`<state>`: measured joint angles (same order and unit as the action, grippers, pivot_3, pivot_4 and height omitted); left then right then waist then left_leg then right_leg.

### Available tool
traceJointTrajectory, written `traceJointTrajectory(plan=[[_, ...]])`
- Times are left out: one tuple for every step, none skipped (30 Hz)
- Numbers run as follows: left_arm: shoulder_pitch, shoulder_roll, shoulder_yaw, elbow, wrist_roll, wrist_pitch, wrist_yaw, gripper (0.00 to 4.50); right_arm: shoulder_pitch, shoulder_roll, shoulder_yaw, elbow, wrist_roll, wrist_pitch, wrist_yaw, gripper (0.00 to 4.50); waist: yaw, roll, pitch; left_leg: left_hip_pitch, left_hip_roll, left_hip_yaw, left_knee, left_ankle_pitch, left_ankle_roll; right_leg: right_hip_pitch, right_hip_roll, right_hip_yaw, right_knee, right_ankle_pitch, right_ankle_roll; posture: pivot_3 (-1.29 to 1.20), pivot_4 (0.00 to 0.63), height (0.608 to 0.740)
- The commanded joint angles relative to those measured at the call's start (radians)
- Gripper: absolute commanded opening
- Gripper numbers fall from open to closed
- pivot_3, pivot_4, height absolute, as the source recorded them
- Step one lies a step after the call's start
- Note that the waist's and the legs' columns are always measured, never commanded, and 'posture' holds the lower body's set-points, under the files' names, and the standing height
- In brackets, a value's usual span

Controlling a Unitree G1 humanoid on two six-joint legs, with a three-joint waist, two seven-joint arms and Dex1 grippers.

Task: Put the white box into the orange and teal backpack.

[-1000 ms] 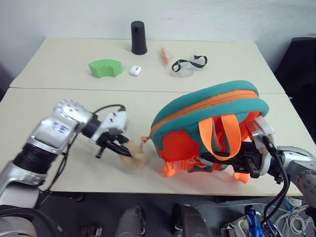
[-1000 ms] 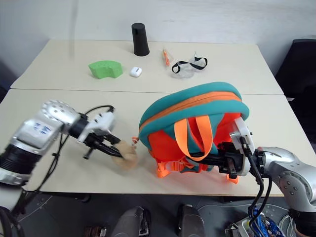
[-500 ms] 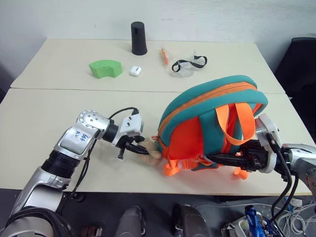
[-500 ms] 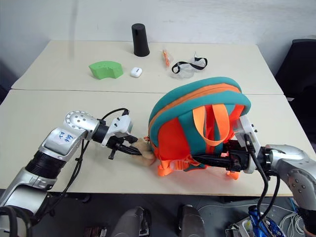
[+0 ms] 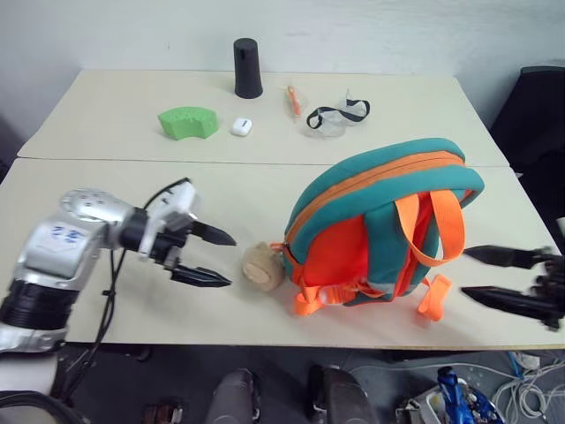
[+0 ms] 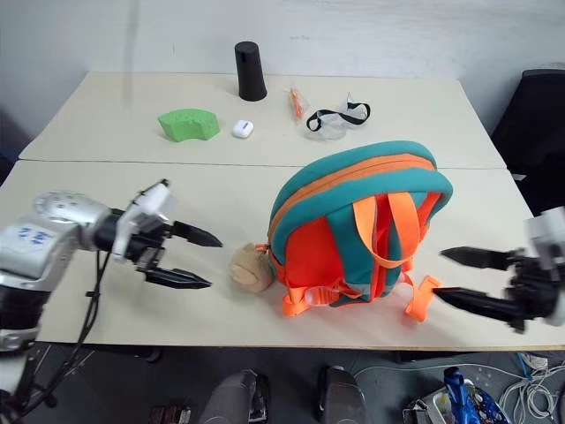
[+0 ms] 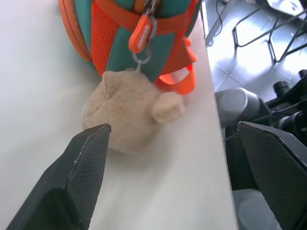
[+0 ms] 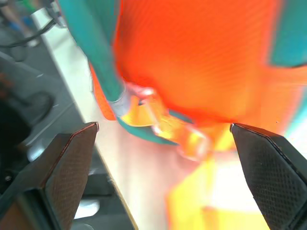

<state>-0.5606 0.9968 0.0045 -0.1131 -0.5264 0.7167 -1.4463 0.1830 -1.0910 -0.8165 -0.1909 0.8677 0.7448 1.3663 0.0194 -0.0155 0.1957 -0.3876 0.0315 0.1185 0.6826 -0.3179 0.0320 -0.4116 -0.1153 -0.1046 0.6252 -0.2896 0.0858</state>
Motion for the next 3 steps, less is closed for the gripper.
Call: traceJointTrajectory(plan=[[-0.002,0.028,0.124,-0.041,-0.093,0.054,0.022,4.45,-0.012,-0.013,-0.100,0.014,0.039,0.032,0.007,4.50,0.001,0.000,0.000,0.000,0.000,-0.001,0.000,0.000,0.000,0.000,0.000,0.000,0.000,0.000,0.000,0.00,0.150,0.740],[-0.004,0.026,0.139,-0.047,-0.108,0.072,0.039,4.45,-0.020,-0.010,-0.103,0.017,0.043,0.040,-0.002,4.50,0.001,0.000,0.000,0.001,0.000,-0.001,0.000,0.000,-0.001,0.001,0.000,0.000,0.000,0.000,0.000,0.00,0.150,0.740],[-0.003,0.019,0.150,-0.054,-0.112,0.074,0.063,4.45,-0.026,-0.003,-0.101,0.014,0.045,0.041,-0.012,4.50,0.001,0.000,0.000,0.001,0.000,-0.001,0.000,0.000,-0.001,0.001,0.000,0.000,0.000,0.000,-0.001,0.00,0.150,0.740]])
